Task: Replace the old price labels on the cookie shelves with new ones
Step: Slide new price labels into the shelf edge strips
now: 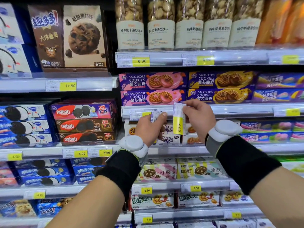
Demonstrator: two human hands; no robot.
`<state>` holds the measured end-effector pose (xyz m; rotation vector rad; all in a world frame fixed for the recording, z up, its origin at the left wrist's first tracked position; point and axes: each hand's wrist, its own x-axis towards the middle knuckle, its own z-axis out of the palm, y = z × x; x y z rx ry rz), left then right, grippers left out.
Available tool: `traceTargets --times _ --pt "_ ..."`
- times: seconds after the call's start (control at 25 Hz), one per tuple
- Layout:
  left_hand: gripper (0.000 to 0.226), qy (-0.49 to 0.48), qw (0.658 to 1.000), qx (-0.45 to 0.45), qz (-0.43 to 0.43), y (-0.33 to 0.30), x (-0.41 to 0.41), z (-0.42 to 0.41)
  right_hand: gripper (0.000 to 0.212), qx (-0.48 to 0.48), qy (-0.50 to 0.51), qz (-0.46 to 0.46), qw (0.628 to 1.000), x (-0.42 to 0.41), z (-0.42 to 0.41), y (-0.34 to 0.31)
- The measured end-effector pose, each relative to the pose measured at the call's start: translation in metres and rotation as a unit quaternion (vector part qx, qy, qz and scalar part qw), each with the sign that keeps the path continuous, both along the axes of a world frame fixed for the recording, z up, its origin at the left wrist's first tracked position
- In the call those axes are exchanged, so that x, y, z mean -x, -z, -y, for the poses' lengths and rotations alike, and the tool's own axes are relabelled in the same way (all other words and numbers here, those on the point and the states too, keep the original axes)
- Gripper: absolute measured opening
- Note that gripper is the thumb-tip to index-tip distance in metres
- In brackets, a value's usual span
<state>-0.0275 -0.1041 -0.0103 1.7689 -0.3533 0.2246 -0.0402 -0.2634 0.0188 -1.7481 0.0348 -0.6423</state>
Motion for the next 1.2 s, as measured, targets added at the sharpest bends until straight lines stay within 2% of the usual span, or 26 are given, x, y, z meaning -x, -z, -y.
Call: traceTargets --times 0.08,0.28,0.52,0.64,0.76,0.84,1.0,1.2 --pt "0.030 -0.013 1.000 -0.001 0.007 -0.002 0.000 0.006 0.020 0.020 -0.011 0.002 1.000 0.000 0.005 0.003" --pt "0.023 0.024 0.999 0.027 0.012 -0.005 -0.003 0.029 0.018 0.110 -0.078 0.007 0.991 0.006 0.016 0.004" --pt "0.019 0.028 0.991 0.128 0.003 -0.010 -0.009 0.051 0.006 0.122 -0.029 -0.031 0.992 0.009 0.045 0.005" --pt "0.018 0.019 0.993 0.115 0.013 -0.011 -0.014 0.065 0.009 0.137 -0.003 -0.021 0.990 0.008 0.063 0.004" --pt "0.013 -0.023 0.998 -0.003 0.065 -0.014 -0.018 0.073 0.009 0.156 0.027 -0.008 0.987 0.004 0.085 -0.003" --pt "0.011 -0.050 0.984 -0.111 0.130 -0.018 -0.023 0.077 0.009 0.154 0.049 -0.002 0.987 0.000 0.101 -0.007" --pt "0.019 -0.075 0.928 -0.276 0.239 -0.026 -0.032 0.086 0.008 0.162 0.086 -0.011 0.983 -0.011 0.121 -0.011" --pt "0.029 -0.112 0.856 -0.412 0.292 -0.023 -0.042 0.096 0.008 0.175 0.095 -0.012 0.980 -0.020 0.124 -0.010"
